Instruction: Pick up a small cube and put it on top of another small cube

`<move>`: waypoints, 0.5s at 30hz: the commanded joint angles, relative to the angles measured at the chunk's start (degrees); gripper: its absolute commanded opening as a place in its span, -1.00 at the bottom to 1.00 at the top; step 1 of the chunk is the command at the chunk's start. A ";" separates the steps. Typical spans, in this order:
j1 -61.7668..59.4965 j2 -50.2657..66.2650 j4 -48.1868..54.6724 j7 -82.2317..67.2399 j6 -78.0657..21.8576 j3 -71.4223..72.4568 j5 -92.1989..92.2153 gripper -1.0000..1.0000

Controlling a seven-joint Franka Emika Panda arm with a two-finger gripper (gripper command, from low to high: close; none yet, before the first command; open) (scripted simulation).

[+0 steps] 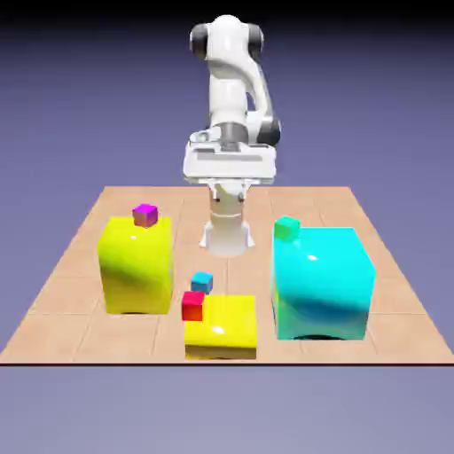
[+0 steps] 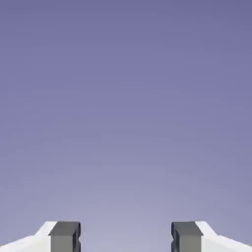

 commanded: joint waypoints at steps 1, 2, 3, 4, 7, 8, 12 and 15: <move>0.42 1.12 -0.70 -2.01 -0.86 -1.43 -2.50 0.00; 0.85 2.23 -1.40 -4.01 -1.72 -2.85 -4.99 0.00; 1.27 3.35 -2.09 -6.01 -2.57 -4.28 -7.48 0.00; 1.69 4.46 -2.79 -8.01 -3.43 -5.71 -9.97 0.00; 2.96 7.81 -4.88 -14.02 -6.00 -9.98 -17.45 0.00; 3.38 8.92 -5.58 -16.03 -6.86 -11.41 -19.94 0.00; 5.07 13.38 -8.37 -24.04 -10.29 -17.11 -29.90 0.00; 6.34 16.73 -10.46 -30.05 -12.86 -21.39 -37.38 0.00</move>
